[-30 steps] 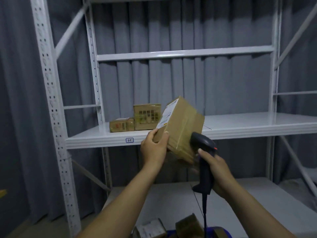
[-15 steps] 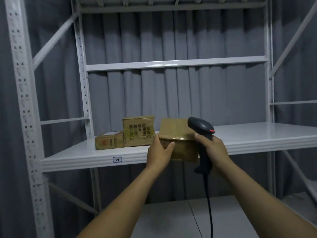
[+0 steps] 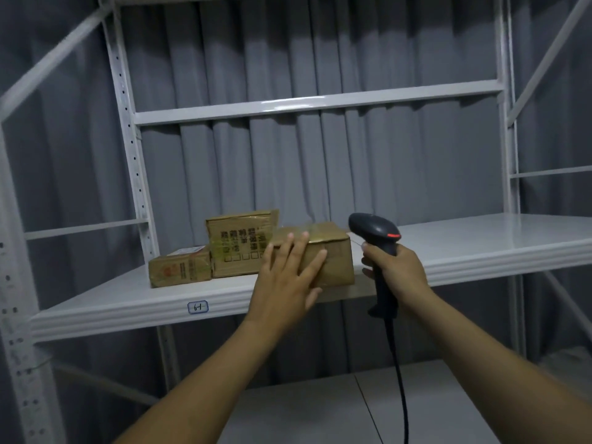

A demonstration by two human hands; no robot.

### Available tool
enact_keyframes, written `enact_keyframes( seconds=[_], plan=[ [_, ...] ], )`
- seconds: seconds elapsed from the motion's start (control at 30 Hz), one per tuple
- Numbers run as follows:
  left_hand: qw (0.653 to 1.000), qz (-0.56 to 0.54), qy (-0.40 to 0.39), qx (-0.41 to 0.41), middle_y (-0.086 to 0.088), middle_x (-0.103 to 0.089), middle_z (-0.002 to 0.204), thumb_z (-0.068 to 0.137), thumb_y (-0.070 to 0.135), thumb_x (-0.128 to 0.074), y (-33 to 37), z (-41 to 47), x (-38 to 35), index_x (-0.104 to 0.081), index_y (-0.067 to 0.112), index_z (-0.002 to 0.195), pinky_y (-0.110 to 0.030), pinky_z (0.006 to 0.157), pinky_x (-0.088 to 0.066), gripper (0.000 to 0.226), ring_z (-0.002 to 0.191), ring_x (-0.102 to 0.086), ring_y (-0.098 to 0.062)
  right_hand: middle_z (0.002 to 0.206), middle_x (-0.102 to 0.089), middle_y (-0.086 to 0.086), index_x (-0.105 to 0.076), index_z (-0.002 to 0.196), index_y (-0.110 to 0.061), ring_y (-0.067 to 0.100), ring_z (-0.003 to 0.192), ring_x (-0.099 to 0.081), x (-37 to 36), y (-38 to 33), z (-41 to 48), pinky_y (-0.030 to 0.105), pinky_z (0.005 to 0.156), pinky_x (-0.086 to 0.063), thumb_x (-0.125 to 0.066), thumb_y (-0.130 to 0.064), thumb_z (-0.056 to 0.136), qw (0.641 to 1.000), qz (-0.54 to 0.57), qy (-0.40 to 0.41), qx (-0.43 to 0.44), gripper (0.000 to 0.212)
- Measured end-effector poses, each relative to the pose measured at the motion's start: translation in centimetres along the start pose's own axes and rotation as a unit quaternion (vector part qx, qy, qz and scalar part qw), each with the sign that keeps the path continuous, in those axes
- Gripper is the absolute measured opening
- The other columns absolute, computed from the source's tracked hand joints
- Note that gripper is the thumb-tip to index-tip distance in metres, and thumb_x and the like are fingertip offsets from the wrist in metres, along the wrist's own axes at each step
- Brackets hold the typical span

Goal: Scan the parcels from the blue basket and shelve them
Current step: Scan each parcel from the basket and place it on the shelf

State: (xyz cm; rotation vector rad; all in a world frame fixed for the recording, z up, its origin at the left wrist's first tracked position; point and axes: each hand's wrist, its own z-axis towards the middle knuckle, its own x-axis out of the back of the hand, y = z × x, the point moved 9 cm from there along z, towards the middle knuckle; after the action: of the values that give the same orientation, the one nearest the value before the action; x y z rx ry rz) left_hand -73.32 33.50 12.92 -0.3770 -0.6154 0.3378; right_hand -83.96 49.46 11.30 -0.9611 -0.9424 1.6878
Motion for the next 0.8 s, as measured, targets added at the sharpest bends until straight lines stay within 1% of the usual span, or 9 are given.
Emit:
enact_keyframes(
  seconds=[0.07, 0.17, 0.27, 0.33, 0.43, 0.5, 0.6, 0.7, 0.8],
  plan=[
    [0.999, 0.006, -0.038, 0.024, -0.015, -0.027, 0.157, 0.085, 0.05, -0.059, -0.3, 0.7, -1.2, -0.038, 0.028, 0.146, -0.058, 0.111, -0.028, 0.068, 0.142, -0.028, -0.037, 0.096, -0.07, 0.013, -0.064, 0.09, -0.013, 0.024, 0.091, -0.07, 0.8, 0.6, 0.2, 0.039, 0.086, -0.058, -0.07, -0.023, 0.087, 1.0, 0.005, 0.005, -0.004, 0.012],
    [0.993, 0.003, -0.106, 0.057, -0.009, -0.007, 0.162, 0.094, 0.057, -0.039, -1.1, 2.4, -3.1, -0.019, 0.035, 0.152, -0.054, 0.117, -0.013, 0.065, 0.148, -0.009, -0.033, 0.096, -0.07, 0.013, -0.064, 0.092, -0.013, 0.022, 0.088, -0.071, 0.9, 1.4, 0.5, 0.037, 0.082, -0.059, -0.069, -0.021, 0.088, 1.0, -0.003, -0.005, -0.012, 0.011],
    [0.981, -0.017, -0.168, 0.094, -0.005, -0.003, 0.162, 0.095, 0.062, -0.031, -1.9, 4.0, -5.1, -0.015, 0.037, 0.152, -0.054, 0.117, -0.011, 0.064, 0.148, -0.003, -0.031, 0.093, -0.07, 0.012, -0.065, 0.092, -0.011, 0.023, 0.085, -0.071, 0.3, 1.9, 0.8, 0.037, 0.078, -0.06, -0.07, -0.022, 0.087, 0.999, -0.027, -0.015, -0.01, 0.013],
    [0.97, -0.038, -0.213, 0.111, -0.003, 0.001, 0.162, 0.094, 0.064, -0.029, -2.2, 4.9, -7.0, -0.015, 0.037, 0.152, -0.056, 0.116, -0.01, 0.066, 0.148, 0.001, -0.031, 0.083, -0.07, 0.011, -0.066, 0.092, -0.007, 0.022, 0.074, -0.071, -0.1, 2.1, 0.9, 0.038, 0.072, -0.061, -0.07, -0.025, 0.087, 0.997, -0.068, -0.02, -0.006, 0.019],
    [0.953, -0.048, -0.273, 0.118, -0.001, 0.012, 0.162, 0.093, 0.067, -0.027, -2.6, 5.7, -9.0, -0.011, 0.037, 0.153, -0.059, 0.116, -0.006, 0.069, 0.148, 0.011, -0.03, 0.07, -0.065, 0.009, -0.065, 0.087, -0.005, 0.019, 0.053, -0.062, -0.6, 2.4, 0.7, 0.031, 0.053, -0.053, -0.069, -0.028, 0.086, 0.992, -0.121, -0.03, -0.006, 0.024],
    [0.95, -0.048, -0.285, 0.116, -0.001, 0.015, 0.162, 0.093, 0.067, -0.027, -2.8, 5.7, -9.2, -0.01, 0.036, 0.153, -0.06, 0.116, -0.005, 0.07, 0.147, 0.014, -0.029, 0.067, -0.063, 0.008, -0.065, 0.085, -0.004, 0.019, 0.048, -0.059, -0.7, 2.4, 0.4, 0.028, 0.049, -0.048, -0.068, -0.028, 0.086, 0.989, -0.141, -0.035, -0.011, 0.024],
    [0.949, -0.074, -0.282, 0.12, -0.002, 0.011, 0.162, 0.094, 0.064, -0.03, -2.9, 4.8, -8.0, -0.012, 0.031, 0.154, -0.058, 0.117, -0.006, 0.07, 0.148, 0.012, -0.029, 0.066, -0.063, 0.009, -0.064, 0.082, -0.005, 0.02, 0.047, -0.058, -0.5, 1.8, -0.5, 0.029, 0.05, -0.048, -0.069, -0.027, 0.085, 0.989, -0.145, -0.036, -0.015, 0.023],
    [0.951, -0.098, -0.264, 0.126, -0.003, 0.005, 0.163, 0.095, 0.062, -0.033, -2.7, 2.8, -5.6, -0.014, 0.028, 0.154, -0.052, 0.118, -0.009, 0.07, 0.149, 0.006, -0.027, 0.064, -0.062, 0.01, -0.064, 0.079, -0.007, 0.021, 0.047, -0.057, 0.3, 0.8, -2.6, 0.026, 0.048, -0.046, -0.069, -0.025, 0.085, 0.99, -0.137, -0.031, -0.017, 0.02],
    [0.957, -0.118, -0.235, 0.124, -0.007, -0.004, 0.162, 0.096, 0.06, -0.035, -1.4, -0.4, -3.0, -0.021, 0.024, 0.153, -0.046, 0.119, -0.013, 0.069, 0.149, -0.004, -0.029, 0.06, -0.061, 0.01, -0.063, 0.073, -0.008, 0.023, 0.049, -0.058, 1.2, 0.6, -6.0, 0.029, 0.052, -0.05, -0.069, -0.025, 0.084, 0.989, -0.14, -0.03, -0.028, 0.021]
  ],
)
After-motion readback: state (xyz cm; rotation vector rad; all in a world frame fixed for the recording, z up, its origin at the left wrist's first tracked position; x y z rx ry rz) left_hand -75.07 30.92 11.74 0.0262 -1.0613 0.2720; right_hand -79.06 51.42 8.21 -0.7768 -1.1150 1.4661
